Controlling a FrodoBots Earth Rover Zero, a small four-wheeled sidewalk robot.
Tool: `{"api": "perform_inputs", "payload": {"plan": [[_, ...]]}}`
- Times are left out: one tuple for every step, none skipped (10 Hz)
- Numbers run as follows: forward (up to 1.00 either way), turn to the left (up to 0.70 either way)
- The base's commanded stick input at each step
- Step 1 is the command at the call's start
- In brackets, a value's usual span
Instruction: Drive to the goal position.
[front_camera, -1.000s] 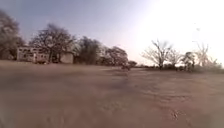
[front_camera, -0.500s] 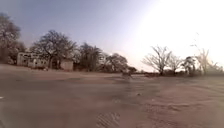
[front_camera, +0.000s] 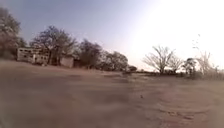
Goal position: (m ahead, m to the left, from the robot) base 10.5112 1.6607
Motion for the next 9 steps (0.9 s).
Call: {"api": "perform_inputs", "payload": {"plan": [[0.70,0.00],[0.70,0.00],[0.70,0.00],[0.70,0.00],[0.70,0.00],[0.70,0.00],[0.70,0.00],[0.70,0.00],[0.70,0.00]]}}
